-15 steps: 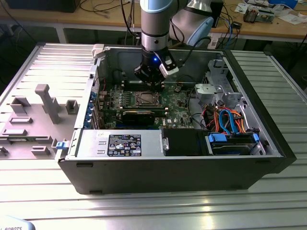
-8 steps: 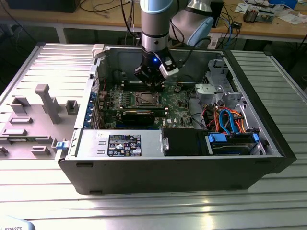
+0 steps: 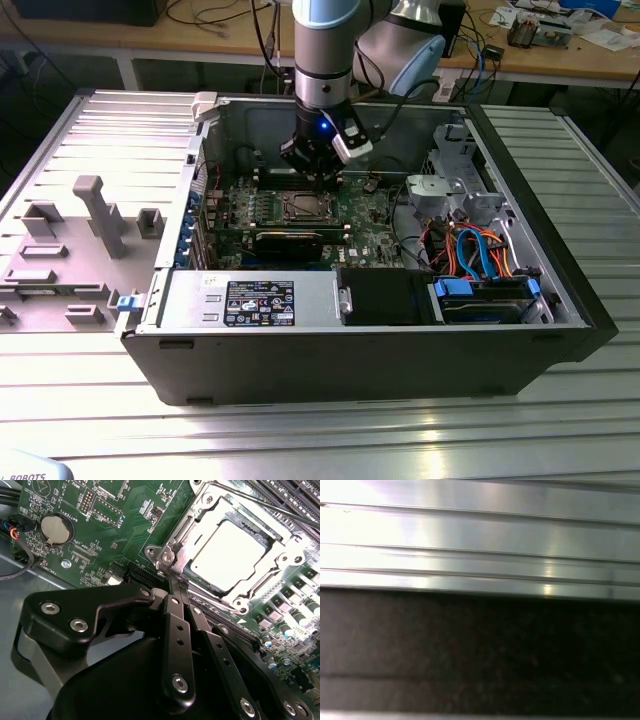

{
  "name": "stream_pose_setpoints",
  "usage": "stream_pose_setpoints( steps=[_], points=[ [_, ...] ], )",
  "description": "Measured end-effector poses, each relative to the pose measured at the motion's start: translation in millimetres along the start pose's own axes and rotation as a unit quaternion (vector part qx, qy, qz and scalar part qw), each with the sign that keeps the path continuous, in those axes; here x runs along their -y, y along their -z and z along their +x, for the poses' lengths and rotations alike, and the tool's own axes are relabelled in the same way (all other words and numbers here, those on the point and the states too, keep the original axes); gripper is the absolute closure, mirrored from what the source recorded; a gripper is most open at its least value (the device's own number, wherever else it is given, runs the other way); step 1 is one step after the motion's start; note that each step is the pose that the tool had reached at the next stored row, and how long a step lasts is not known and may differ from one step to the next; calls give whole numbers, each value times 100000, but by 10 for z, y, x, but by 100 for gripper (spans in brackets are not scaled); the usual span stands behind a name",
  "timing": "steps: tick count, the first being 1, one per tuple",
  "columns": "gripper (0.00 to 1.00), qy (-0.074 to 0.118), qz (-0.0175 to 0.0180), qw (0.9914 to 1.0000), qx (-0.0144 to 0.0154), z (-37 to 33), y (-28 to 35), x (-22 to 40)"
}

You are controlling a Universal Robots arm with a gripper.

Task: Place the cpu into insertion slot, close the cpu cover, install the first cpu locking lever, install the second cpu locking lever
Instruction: 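Install the first cpu locking lever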

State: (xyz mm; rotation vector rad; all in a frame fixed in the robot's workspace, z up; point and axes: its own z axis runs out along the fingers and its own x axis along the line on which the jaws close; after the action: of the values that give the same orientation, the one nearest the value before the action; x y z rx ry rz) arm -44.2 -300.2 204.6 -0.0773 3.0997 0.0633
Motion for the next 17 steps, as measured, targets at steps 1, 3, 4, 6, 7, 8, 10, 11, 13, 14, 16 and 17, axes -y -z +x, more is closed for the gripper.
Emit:
stream_pose_setpoints(
  steps=[1, 3, 4, 6, 7, 8, 10, 11, 13, 14, 16, 17],
  points=[
    [89, 1, 34, 100000, -5, 0, -2, 0],
    [89, 0, 92, 100000, -7, 0, -9, 1],
    [89, -8, 104, 100000, -7, -1, -12, 1],
    [89, -7, -57, 100000, 63, -4, -30, -3],
    [89, 4, 52, 100000, 19, -6, -32, 0],
    [89, 3, 77, 100000, 9, -6, -32, 1],
    [89, -4, -113, 100000, -5, -6, -32, 3],
    [89, -15, -326, 99999, 8, -7, -32, 2],
    [89, -32, -641, 99998, -4, -7, -30, 2],
    [89, -36, -726, 99997, 6, -8, -25, 1],
    [89, -44, -751, 99997, 19, -10, 7, -1],
    [89, -43, -732, 99997, 7, -11, 31, -1]
  ],
)
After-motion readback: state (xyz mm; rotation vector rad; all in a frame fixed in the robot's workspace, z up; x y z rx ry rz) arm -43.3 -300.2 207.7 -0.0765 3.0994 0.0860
